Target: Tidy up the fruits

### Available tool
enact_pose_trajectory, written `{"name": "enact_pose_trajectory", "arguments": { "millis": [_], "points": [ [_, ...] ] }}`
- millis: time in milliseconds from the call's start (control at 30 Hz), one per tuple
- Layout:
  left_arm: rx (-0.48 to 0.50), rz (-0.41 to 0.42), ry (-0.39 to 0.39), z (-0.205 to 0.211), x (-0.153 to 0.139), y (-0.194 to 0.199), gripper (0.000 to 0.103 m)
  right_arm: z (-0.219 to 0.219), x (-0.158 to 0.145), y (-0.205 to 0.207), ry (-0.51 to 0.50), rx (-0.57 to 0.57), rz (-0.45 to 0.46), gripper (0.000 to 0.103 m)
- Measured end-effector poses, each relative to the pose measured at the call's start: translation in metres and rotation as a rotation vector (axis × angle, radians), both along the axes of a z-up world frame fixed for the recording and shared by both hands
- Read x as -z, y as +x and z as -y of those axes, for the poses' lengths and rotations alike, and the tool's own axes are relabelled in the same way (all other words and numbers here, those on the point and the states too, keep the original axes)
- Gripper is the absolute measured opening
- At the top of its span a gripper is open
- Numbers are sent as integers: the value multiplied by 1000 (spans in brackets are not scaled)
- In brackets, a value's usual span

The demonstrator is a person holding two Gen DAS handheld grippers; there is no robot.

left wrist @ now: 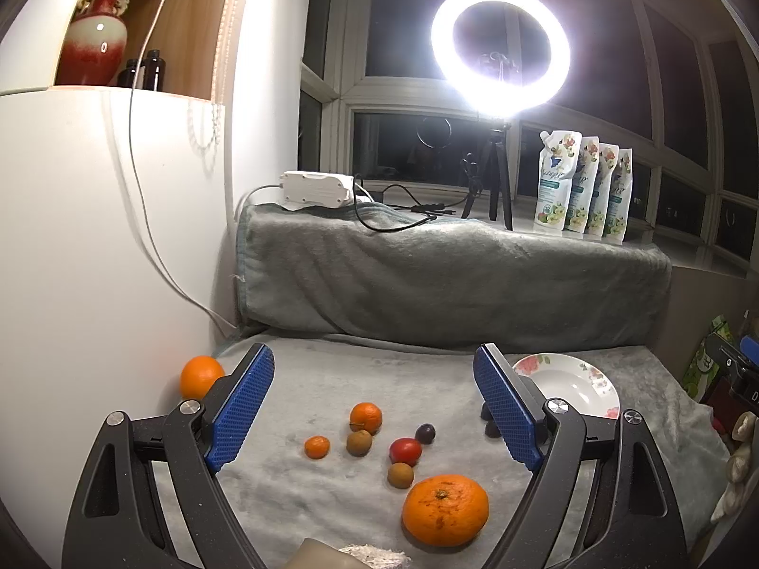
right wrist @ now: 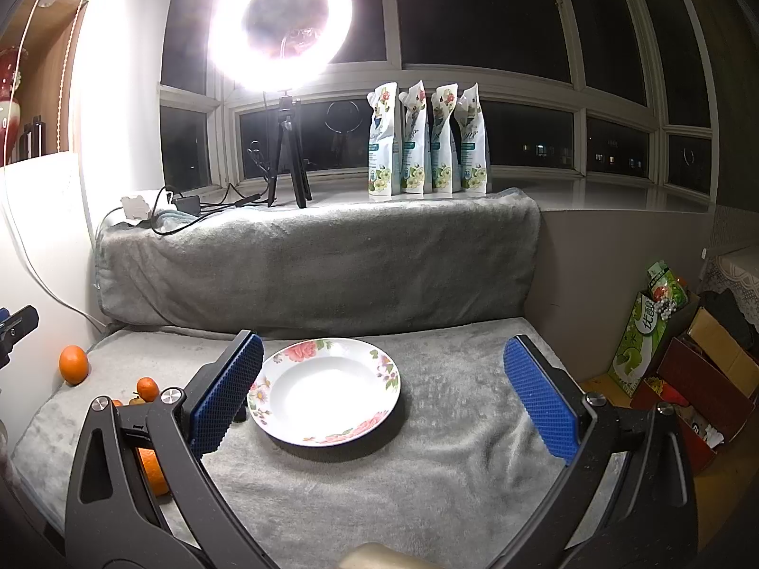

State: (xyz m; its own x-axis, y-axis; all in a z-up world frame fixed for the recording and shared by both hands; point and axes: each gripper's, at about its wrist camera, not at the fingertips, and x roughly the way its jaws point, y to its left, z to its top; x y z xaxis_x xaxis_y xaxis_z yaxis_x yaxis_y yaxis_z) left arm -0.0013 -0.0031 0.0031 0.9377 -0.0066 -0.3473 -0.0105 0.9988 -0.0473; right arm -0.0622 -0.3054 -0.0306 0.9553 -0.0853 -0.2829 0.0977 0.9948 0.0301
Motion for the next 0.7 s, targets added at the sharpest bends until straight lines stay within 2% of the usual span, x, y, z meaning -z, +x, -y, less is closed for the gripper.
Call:
{"name": "enact_pose_trajectory", "arguments": {
  "millis": [700],
  "points": [
    [12, -20, -9, 3, 6, 2, 86, -4, 0, 3, 5, -15, -19, 103]
  ]
}}
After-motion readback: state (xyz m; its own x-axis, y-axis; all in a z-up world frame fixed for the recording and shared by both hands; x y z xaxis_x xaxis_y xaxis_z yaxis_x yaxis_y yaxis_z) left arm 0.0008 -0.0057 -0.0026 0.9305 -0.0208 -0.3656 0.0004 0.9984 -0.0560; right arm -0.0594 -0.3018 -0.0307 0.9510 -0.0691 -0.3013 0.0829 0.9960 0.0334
